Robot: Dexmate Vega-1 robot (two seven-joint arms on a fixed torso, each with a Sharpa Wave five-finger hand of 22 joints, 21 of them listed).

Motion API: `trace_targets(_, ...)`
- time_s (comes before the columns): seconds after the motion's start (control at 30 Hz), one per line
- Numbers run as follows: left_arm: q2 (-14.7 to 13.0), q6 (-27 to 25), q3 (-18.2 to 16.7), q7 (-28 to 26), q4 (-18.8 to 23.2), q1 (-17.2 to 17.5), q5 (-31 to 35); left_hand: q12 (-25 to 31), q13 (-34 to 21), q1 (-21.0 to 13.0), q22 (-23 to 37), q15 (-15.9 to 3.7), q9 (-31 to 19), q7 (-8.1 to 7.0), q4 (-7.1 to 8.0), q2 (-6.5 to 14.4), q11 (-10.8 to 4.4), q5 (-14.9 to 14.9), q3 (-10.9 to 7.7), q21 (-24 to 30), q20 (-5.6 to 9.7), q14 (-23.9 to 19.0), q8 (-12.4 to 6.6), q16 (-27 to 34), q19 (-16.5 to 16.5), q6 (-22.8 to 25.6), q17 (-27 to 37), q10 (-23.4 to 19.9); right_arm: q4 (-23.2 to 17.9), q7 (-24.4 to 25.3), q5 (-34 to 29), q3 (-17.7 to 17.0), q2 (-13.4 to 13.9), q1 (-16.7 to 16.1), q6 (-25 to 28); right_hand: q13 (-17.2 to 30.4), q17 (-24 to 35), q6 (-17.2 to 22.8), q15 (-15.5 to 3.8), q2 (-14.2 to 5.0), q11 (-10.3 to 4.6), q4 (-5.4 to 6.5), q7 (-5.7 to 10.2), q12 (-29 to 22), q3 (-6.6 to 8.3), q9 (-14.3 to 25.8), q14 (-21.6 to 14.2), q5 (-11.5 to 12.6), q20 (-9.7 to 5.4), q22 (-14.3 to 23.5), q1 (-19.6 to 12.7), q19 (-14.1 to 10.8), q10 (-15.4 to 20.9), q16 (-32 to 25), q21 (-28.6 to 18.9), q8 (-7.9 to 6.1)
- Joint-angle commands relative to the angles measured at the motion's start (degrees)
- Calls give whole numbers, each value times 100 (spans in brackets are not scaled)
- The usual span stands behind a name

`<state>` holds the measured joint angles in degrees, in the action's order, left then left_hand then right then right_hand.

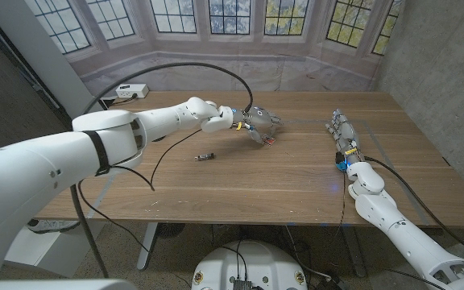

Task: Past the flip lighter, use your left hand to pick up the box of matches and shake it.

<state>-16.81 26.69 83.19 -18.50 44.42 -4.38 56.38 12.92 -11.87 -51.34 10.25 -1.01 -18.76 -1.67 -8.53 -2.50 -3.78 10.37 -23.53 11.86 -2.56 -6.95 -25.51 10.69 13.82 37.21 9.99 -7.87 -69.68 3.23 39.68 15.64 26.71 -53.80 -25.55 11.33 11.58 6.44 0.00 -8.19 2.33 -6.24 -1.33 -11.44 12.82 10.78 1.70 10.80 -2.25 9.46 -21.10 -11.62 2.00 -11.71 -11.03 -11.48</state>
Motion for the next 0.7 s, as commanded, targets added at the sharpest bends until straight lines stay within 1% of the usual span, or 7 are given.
trace_targets(0.03, 77, 27, -70, -50, -94, 27, 153, -19, -11, -26, 23, 20, -28, 14, 6, 28, -5, -12, 20, -2, -12, -6, -26, 6, 7, -24, 24, -2, -191, 48, -16, -14, 98, -75, 91, 17, 20, 40, 6, -12, -2, -26, -3, -17, -2, 16, -7, -21, -173, 26, -2, -51, 47, -30, 6, 18)
trace_targets(0.3, 144, 46, -34, -104, -192, 17, 162, -23, -13, -35, 23, 22, -25, 3, 2, 34, -5, -11, 26, -3, -14, 0, -24, 3, 6, -38, 24, -5, -397, 95, -62, -15, 226, -78, 248, 17, 20, 41, -3, -13, -2, -28, 1, -16, 1, 16, -5, -22, -173, 26, -2, -50, 47, -30, 6, 18)
trace_targets(0.7, 203, 61, 26, -194, -338, 10, 147, -29, -16, -61, 23, 11, -20, 2, -10, 39, -10, -9, 34, -3, -7, -5, -32, 3, 7, -41, 22, -12, -424, 60, -128, 58, 254, 75, 378, 18, 21, 39, 4, -10, -8, -30, -6, -15, 1, 16, -5, -23, -169, 26, 1, -49, 44, -30, 7, 20)
